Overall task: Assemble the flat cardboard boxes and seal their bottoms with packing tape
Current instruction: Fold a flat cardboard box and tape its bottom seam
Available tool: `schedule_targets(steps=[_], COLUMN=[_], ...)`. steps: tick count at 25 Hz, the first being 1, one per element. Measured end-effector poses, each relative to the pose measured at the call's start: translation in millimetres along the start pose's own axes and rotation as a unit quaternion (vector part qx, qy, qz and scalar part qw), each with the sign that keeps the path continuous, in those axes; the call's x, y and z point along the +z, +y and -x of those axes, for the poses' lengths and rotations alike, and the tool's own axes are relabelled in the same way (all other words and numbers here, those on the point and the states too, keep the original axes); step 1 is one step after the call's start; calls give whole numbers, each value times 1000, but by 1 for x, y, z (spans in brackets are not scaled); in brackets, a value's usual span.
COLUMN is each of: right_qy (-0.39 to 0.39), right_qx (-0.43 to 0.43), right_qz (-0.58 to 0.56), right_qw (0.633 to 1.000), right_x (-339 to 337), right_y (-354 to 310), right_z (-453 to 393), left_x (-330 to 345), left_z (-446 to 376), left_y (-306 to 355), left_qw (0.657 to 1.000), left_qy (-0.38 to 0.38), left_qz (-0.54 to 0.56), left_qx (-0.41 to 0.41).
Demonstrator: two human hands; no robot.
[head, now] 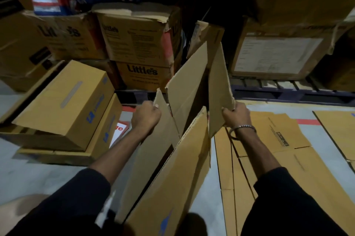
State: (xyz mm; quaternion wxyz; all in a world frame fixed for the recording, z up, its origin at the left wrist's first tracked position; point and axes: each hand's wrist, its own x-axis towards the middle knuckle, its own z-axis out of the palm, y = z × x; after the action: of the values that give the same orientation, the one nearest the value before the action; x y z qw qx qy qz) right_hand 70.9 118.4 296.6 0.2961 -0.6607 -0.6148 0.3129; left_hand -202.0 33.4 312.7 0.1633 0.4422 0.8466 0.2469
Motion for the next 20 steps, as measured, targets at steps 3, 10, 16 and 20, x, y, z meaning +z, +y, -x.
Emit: schedule_targets(steps=[3, 10, 16, 20], right_qy=[11, -3, -20, 37], right_qx=[-25, 19, 43, -12], right_qz=[31, 32, -30, 2], right_qw=[999, 999, 998, 999], right_x=[-35, -54, -46, -46], right_y=[12, 45, 41, 29], right_z=[26, 87, 79, 86], left_x=[-9, -58, -75, -83], left_z=[-22, -87, -53, -15], left_y=[-7, -19, -51, -70], left_qw=[999, 998, 990, 978], left_qy=[34, 30, -126, -154], left_qz=[4, 46, -51, -115], left_qx=[3, 14, -28, -76])
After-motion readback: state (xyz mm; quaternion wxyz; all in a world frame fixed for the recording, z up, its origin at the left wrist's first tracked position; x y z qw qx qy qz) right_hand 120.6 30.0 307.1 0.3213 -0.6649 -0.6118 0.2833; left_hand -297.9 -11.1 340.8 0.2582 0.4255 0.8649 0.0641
